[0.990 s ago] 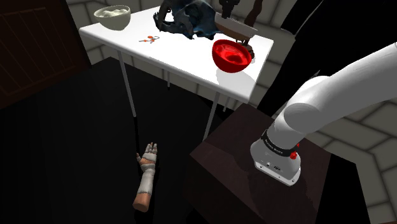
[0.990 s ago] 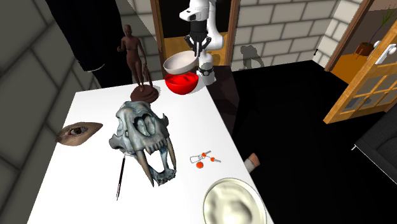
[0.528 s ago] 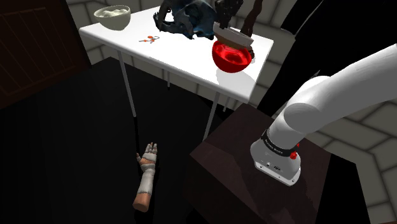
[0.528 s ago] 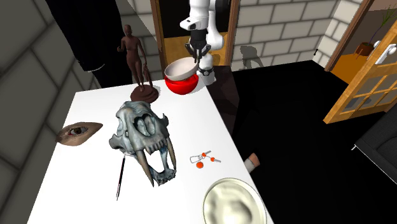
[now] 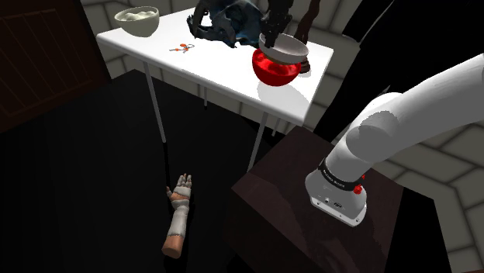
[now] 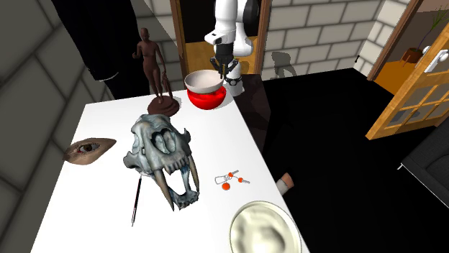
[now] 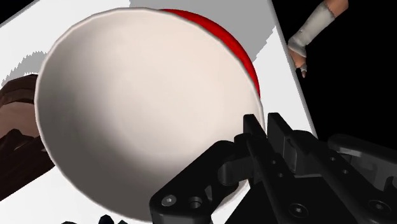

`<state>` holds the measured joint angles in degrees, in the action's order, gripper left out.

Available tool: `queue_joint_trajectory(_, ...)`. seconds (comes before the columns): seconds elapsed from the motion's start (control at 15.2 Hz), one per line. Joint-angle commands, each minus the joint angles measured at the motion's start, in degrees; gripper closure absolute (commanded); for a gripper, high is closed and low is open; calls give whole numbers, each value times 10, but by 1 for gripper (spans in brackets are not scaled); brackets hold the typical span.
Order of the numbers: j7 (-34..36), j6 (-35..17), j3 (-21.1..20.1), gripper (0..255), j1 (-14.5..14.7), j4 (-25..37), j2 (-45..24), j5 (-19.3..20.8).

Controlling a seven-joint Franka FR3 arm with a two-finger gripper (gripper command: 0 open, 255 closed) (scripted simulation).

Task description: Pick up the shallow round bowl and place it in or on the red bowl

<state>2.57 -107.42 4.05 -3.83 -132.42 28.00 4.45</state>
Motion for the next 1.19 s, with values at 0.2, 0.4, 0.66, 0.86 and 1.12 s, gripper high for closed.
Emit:
queue_joint_trajectory(0.2, 1, -17, 1, 255, 0, -16, -1, 1)
queue_joint_trajectory(0.4, 1, -17, 1, 255, -1, -16, -1, 1)
queue_joint_trajectory(0.66, 1, -17, 1, 0, -1, -16, -1, 1)
queue_joint_trajectory(0.86, 1, -17, 1, 0, -1, -16, -1, 1)
queue_joint_trajectory(1.12, 0, 42, -3, 0, 1, 38, 4, -2)
